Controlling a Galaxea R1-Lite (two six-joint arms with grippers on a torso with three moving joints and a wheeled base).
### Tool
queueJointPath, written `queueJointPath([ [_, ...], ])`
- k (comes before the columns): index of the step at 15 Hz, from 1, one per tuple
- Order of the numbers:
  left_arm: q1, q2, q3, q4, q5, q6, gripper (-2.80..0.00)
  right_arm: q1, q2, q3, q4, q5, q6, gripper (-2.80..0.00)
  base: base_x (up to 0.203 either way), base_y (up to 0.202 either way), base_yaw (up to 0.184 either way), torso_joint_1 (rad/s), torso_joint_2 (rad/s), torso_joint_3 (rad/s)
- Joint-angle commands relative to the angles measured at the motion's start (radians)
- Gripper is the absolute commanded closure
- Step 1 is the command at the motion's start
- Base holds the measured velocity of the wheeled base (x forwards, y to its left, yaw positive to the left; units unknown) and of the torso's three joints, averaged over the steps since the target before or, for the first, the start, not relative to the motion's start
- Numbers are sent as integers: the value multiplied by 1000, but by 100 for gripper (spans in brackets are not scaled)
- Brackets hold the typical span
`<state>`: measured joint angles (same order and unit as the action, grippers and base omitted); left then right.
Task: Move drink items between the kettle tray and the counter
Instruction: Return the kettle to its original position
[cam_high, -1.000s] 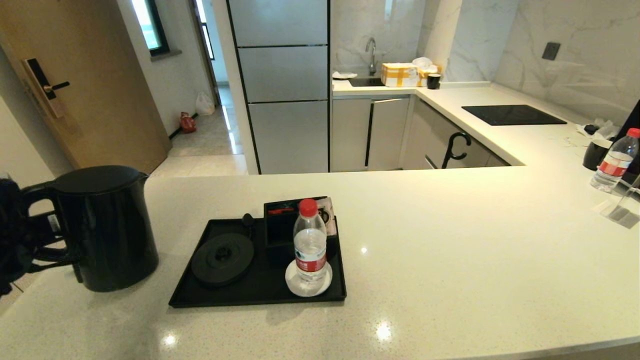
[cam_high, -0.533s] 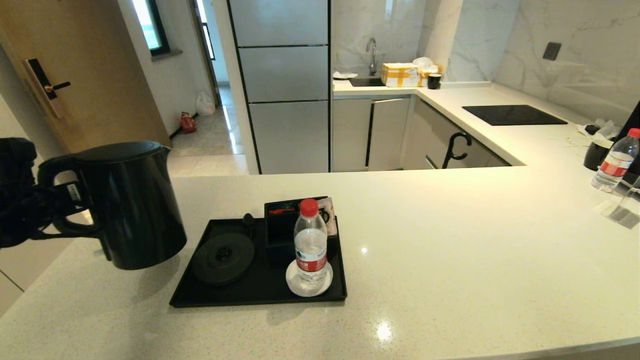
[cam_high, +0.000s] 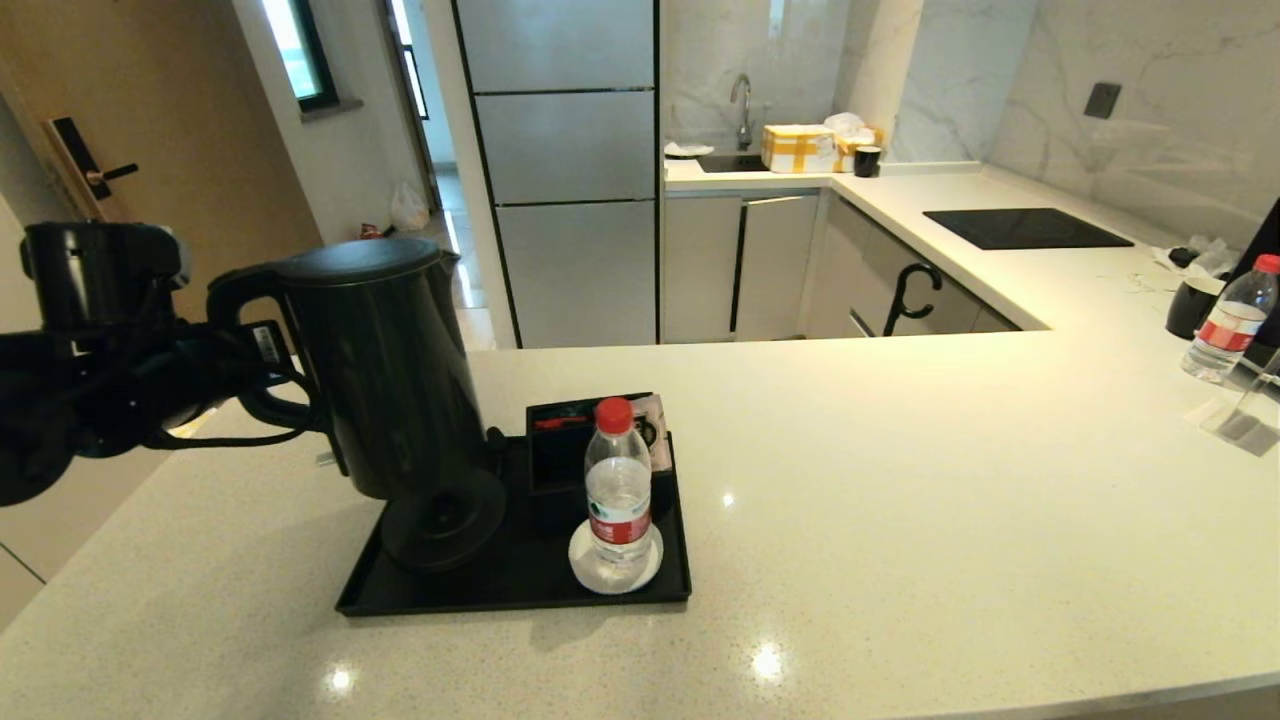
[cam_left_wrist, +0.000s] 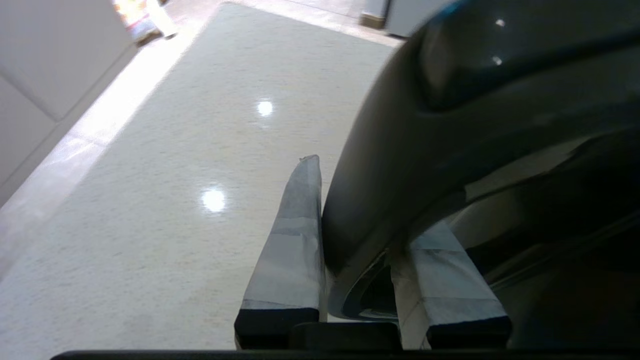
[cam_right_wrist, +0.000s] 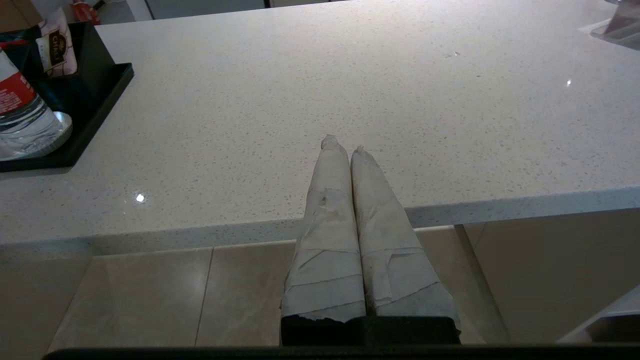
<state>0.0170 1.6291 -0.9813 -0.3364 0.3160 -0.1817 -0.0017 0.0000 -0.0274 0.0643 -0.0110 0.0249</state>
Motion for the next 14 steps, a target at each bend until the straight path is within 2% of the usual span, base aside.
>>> queueJointPath([
  [1,-35,3,13,0,3,7,0,0,0,0,0,0,1,0,0,0,0,0,0,0],
  [2,-35,3,13,0,3,7,0,0,0,0,0,0,1,0,0,0,0,0,0,0],
  [5,-22,-6,49,5,-132,50,0,0,2,0,0,0,0,0,0,0,0,0,0,0],
  [6,-22,-6,49,5,-132,50,0,0,2,0,0,0,0,0,0,0,0,0,0,0],
  [8,24,8,78,-8,-193,75,0,0,2,0,0,0,0,0,0,0,0,0,0,0],
  [10,49,21,83,-12,-217,79,0,0,2,0,0,0,0,0,0,0,0,0,0,0],
  [13,55,25,82,-13,-218,80,0,0,2,0,0,0,0,0,0,0,0,0,0,0],
  [14,69,46,83,-38,-227,107,0,0,2,0,0,0,0,0,0,0,0,0,0,0],
])
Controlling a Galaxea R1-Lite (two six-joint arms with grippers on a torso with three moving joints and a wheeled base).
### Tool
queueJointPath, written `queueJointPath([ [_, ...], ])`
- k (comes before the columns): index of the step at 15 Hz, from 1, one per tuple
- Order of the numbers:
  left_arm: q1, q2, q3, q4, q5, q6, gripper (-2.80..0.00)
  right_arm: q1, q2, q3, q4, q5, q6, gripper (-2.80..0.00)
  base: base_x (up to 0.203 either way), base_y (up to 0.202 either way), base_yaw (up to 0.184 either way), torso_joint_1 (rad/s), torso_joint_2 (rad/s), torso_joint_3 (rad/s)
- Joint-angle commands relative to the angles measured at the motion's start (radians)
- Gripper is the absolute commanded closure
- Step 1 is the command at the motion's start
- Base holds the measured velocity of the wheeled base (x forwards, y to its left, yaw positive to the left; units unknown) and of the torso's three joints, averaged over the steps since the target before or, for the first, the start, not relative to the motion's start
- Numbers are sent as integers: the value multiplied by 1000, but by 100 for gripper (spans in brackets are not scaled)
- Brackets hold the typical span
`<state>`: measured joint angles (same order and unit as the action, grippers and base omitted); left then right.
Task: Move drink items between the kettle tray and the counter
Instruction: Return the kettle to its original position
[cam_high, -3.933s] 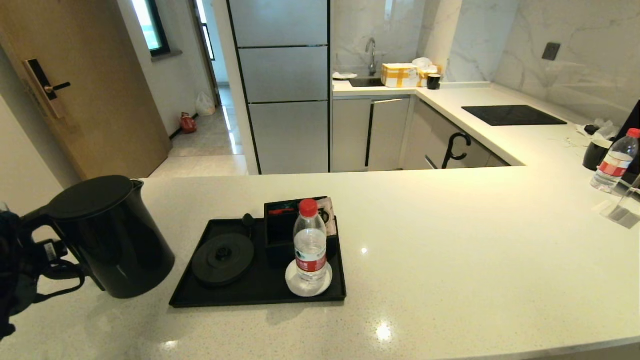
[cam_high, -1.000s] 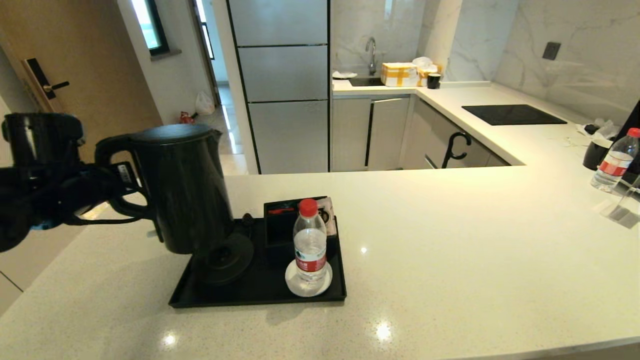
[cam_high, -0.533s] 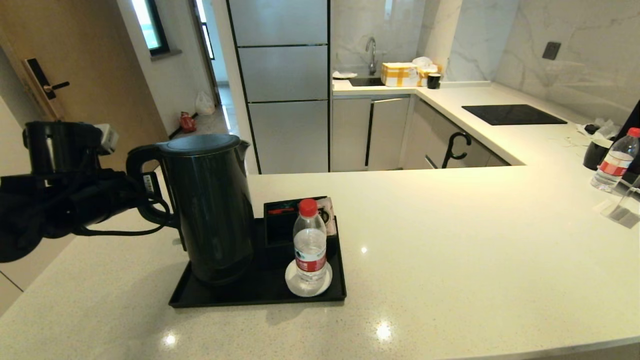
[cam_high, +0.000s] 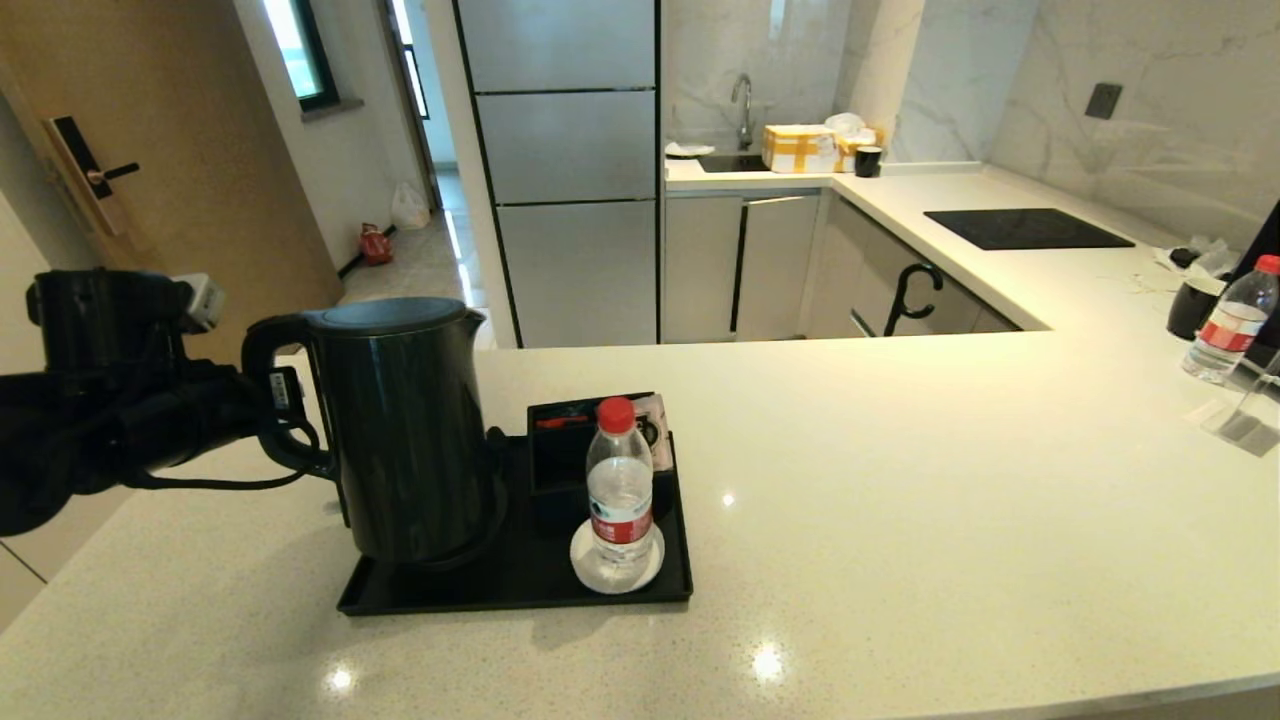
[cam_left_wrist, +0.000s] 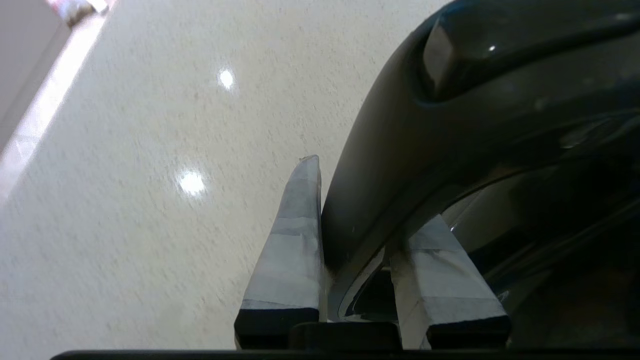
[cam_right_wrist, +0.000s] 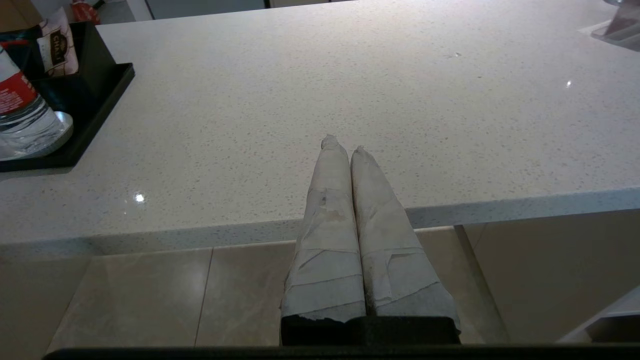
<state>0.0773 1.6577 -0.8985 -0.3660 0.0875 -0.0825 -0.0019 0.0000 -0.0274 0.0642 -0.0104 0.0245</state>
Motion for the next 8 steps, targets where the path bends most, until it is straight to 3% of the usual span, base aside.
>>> queueJointPath([
  [1,18,30,1,-27,-6,27,0,0,2,0,0,0,0,0,0,0,0,0,0,0],
  [4,18,30,1,-27,-7,28,0,0,2,0,0,0,0,0,0,0,0,0,0,0],
  [8,16,91,21,-145,-29,72,0,0,2,0,0,0,0,0,0,0,0,0,0,0],
])
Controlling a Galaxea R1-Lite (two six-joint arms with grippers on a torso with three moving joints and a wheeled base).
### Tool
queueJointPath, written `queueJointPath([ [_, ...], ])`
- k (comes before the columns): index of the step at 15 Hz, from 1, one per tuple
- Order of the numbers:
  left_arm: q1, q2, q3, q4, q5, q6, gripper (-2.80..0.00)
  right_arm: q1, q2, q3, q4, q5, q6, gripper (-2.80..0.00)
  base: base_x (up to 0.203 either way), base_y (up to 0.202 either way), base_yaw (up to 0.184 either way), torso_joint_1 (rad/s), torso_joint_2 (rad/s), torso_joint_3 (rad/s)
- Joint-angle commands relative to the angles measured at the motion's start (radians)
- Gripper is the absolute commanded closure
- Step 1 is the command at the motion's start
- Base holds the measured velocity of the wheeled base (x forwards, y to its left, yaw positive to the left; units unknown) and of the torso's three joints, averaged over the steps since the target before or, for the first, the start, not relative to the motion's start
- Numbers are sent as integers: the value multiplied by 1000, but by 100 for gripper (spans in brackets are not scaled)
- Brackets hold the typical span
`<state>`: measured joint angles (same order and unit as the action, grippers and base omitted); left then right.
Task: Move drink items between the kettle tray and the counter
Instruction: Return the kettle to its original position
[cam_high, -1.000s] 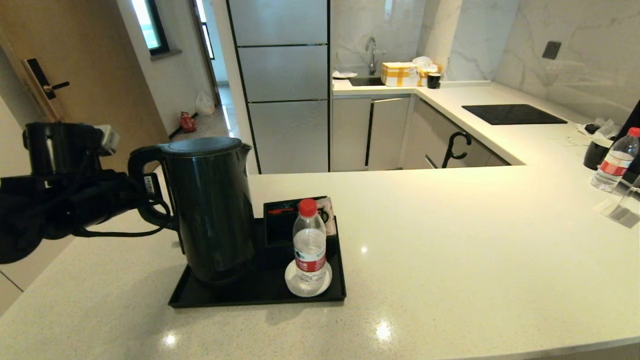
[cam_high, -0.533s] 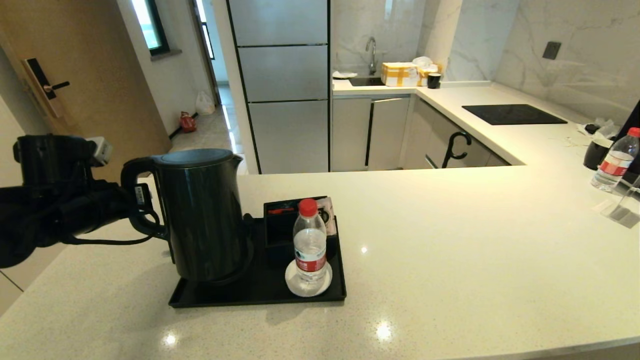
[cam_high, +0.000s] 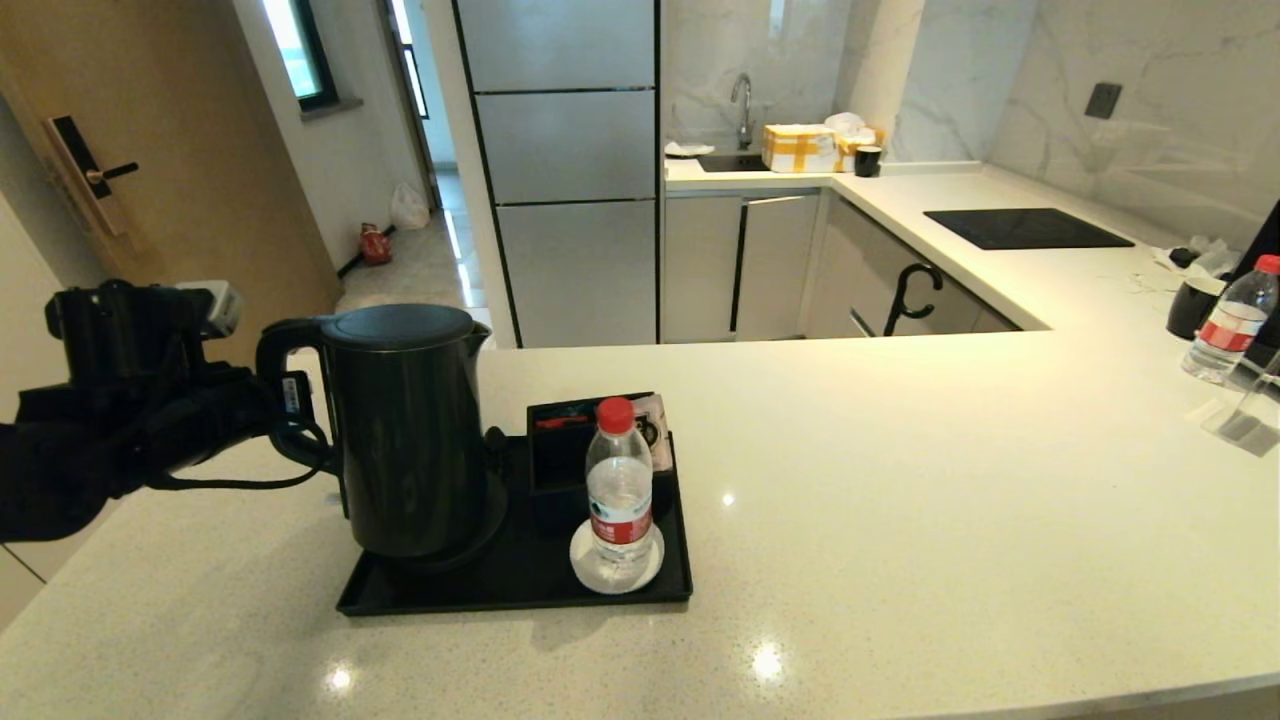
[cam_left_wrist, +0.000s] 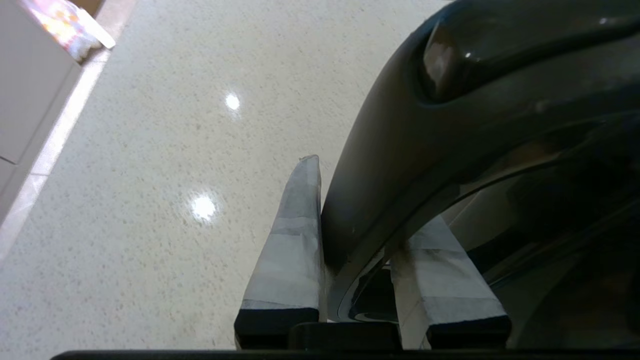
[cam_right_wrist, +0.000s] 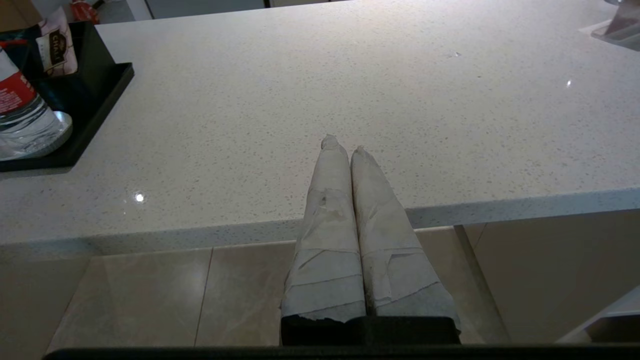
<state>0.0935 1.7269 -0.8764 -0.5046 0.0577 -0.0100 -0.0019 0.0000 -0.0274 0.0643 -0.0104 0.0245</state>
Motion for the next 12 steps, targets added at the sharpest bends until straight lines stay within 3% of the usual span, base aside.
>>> queueJointPath([
  [1,-1,23,0,-8,1,-1,0,0,1,0,0,0,0,0,0,0,0,0,0,0],
  [12,-37,10,45,-25,8,-4,0,0,2,0,0,0,0,0,0,0,0,0,0,0],
])
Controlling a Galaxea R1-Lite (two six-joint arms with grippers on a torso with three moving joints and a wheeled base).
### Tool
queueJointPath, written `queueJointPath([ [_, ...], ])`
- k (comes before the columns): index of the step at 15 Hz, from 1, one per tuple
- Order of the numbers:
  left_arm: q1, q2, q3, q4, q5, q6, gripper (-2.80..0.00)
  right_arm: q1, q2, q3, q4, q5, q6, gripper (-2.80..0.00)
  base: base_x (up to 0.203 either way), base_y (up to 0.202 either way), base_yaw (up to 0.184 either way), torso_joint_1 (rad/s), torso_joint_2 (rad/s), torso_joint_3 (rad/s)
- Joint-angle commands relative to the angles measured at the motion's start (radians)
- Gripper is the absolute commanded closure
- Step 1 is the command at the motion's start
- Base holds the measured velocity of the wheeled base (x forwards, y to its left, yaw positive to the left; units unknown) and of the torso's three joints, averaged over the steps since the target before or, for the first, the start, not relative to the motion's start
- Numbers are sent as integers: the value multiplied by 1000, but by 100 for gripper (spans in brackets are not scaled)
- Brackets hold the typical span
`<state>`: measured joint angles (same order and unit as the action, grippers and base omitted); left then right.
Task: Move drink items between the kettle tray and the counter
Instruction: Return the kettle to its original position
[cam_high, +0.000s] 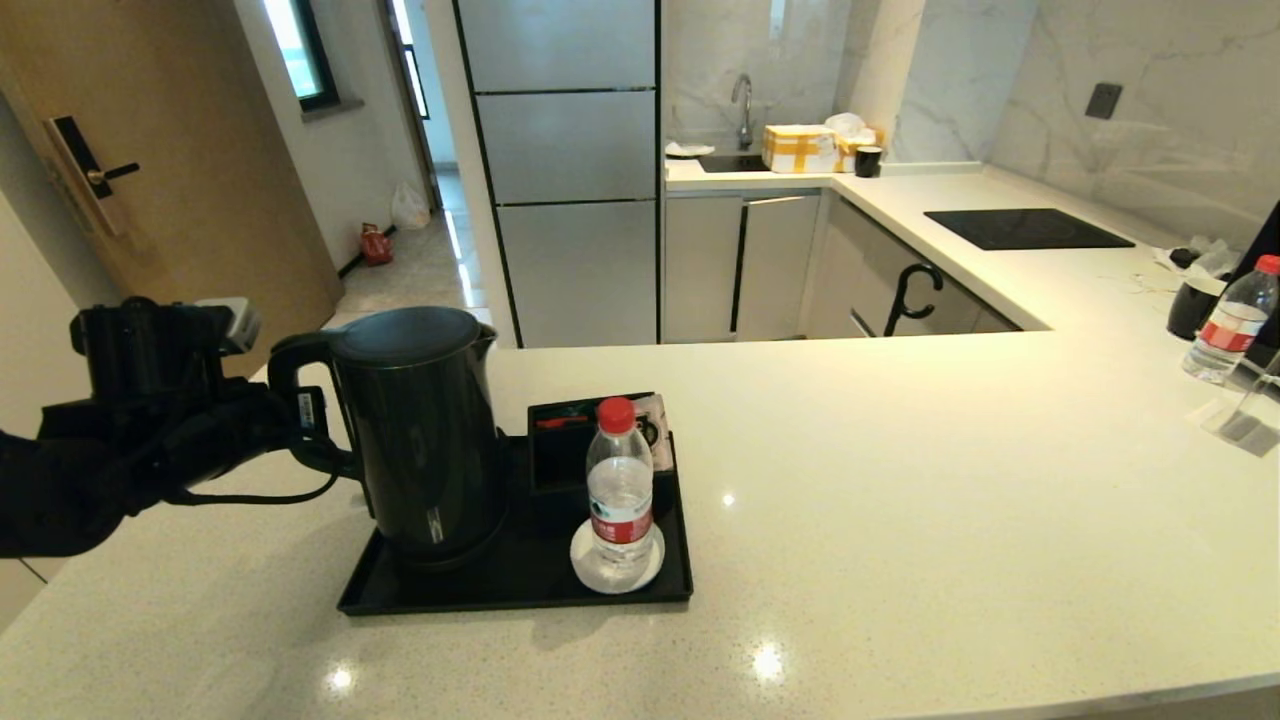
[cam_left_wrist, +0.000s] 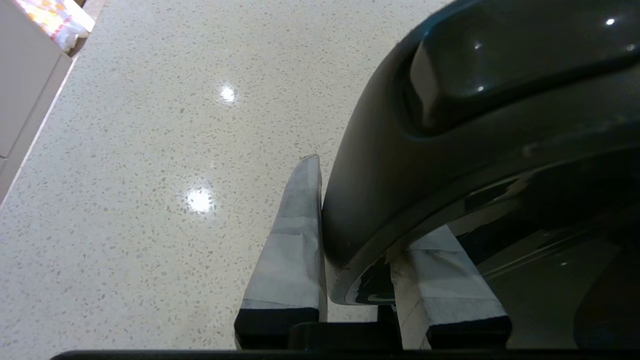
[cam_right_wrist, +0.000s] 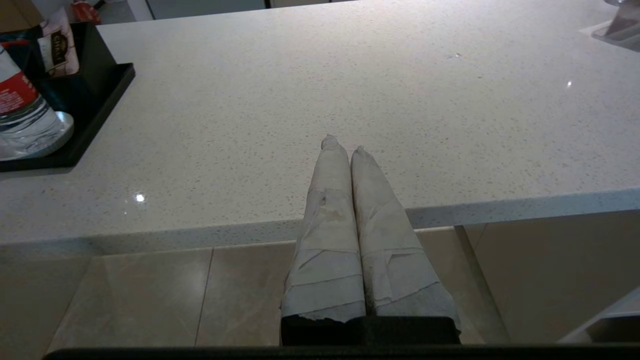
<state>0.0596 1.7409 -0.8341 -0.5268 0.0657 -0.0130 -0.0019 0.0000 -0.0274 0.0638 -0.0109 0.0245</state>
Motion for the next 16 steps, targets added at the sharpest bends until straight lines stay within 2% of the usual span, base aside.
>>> queueJointPath([
  [1,-3,-4,3,-2,0,-1,0,0,2,0,1,0,0,0,0,0,0,0,0,0],
  [3,-3,-40,56,-1,-4,1,0,0,2,0,1,0,0,0,0,0,0,0,0,0],
  [16,6,-46,110,1,-1,30,0,0,2,0,1,0,0,0,0,0,0,0,0,0],
])
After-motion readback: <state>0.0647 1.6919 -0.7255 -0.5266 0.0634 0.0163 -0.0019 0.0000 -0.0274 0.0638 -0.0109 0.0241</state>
